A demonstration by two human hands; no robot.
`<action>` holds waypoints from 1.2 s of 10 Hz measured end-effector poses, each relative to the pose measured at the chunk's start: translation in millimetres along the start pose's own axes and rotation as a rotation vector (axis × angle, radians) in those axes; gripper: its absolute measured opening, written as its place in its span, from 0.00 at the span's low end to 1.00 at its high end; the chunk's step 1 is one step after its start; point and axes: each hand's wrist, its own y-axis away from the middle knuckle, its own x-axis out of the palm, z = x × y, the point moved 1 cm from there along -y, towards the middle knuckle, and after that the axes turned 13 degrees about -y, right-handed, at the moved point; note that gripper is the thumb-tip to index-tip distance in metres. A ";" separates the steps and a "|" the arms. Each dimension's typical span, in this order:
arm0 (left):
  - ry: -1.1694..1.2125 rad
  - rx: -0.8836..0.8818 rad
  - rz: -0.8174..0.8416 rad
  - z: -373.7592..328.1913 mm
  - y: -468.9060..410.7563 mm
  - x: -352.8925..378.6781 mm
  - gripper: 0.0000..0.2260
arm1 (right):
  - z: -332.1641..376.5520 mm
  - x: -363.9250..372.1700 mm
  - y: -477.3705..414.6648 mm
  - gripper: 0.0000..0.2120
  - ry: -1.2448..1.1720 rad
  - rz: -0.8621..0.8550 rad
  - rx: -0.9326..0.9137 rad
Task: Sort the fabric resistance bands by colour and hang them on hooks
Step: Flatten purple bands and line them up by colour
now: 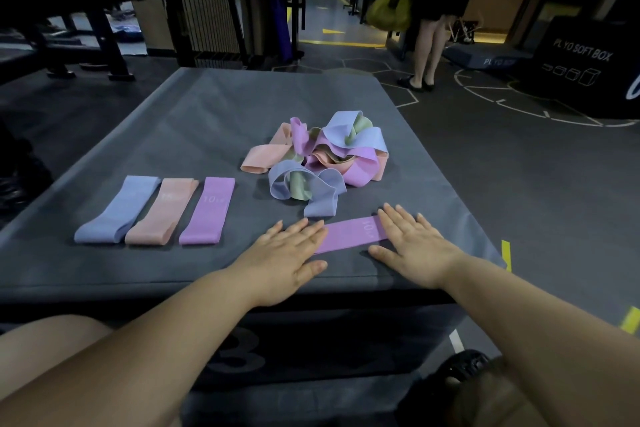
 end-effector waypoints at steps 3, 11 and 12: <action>-0.004 0.002 0.022 -0.1 0.5 0.1 0.28 | 1.6 -0.9 0.9 0.41 -0.001 0.015 0.004; 0.464 -0.298 -0.364 9.8 -3.9 -11.6 0.13 | 0.4 -28.8 -2.6 0.16 -0.439 -0.336 0.319; 0.440 -0.413 -0.376 10.0 -5.2 -12.0 0.10 | 3.1 -30.0 -5.7 0.15 -0.440 -0.307 0.350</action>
